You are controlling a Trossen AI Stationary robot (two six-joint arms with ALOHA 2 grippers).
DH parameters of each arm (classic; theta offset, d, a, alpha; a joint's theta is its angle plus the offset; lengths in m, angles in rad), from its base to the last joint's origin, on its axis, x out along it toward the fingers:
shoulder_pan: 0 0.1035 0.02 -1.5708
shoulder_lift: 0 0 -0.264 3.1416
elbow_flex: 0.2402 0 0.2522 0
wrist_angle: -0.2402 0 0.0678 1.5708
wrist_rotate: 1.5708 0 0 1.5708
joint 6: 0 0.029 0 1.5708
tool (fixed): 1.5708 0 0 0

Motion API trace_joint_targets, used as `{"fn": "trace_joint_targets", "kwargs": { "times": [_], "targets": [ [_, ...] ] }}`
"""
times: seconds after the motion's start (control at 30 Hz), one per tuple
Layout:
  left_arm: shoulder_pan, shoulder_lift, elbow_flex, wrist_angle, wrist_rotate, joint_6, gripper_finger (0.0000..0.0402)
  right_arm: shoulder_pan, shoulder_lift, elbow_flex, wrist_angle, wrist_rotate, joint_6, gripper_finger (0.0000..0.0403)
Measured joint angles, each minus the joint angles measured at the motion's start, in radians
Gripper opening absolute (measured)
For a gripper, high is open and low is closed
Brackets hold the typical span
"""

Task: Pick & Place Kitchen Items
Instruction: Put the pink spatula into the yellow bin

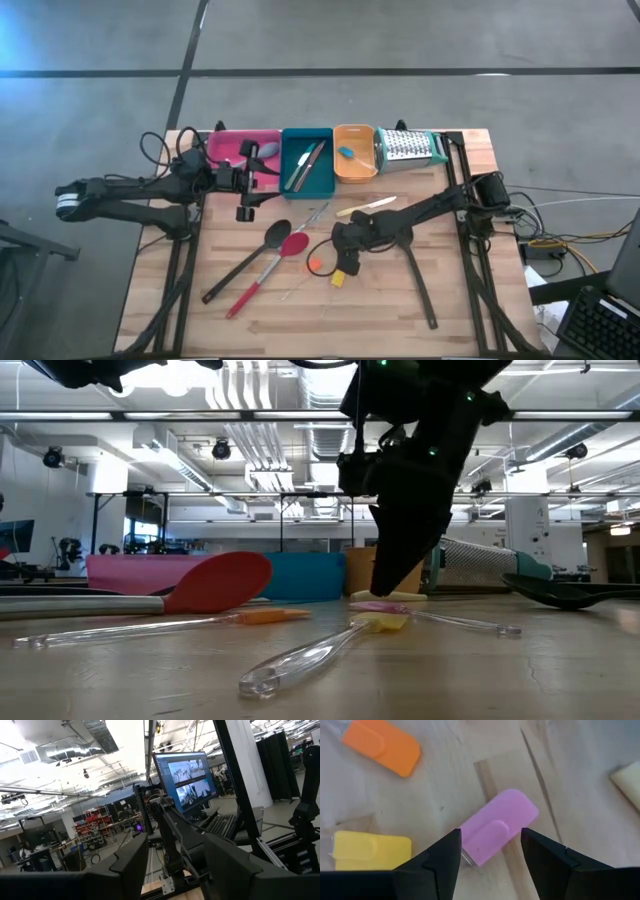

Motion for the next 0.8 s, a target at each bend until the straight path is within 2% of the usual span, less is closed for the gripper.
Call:
{"fn": "trace_joint_targets", "kwargs": {
  "times": [0.27,0.53,0.67,0.8],
  "targets": [
    [0.0,0.0,0.0,0.0,0.0,0.0,0.0198,-0.005,0.007,-0.059,0.119,-0.045,0.022,0.0201],
    [0.0,0.0,0.0,-0.009,0.0,0.0,0.0198,-0.006,0.111,-0.033,0.122,-0.02,-0.004,0.0201],
    [0.0,0.0,0.0,-0.021,0.0,0.0,0.0198,-0.005,0.111,-0.029,0.103,0.019,-0.011,0.0199],
    [0.0,0.0,0.0,-0.022,0.0,0.0,0.0198,-0.005,0.088,-0.03,0.082,0.036,-0.013,0.0177]
  ]
}}
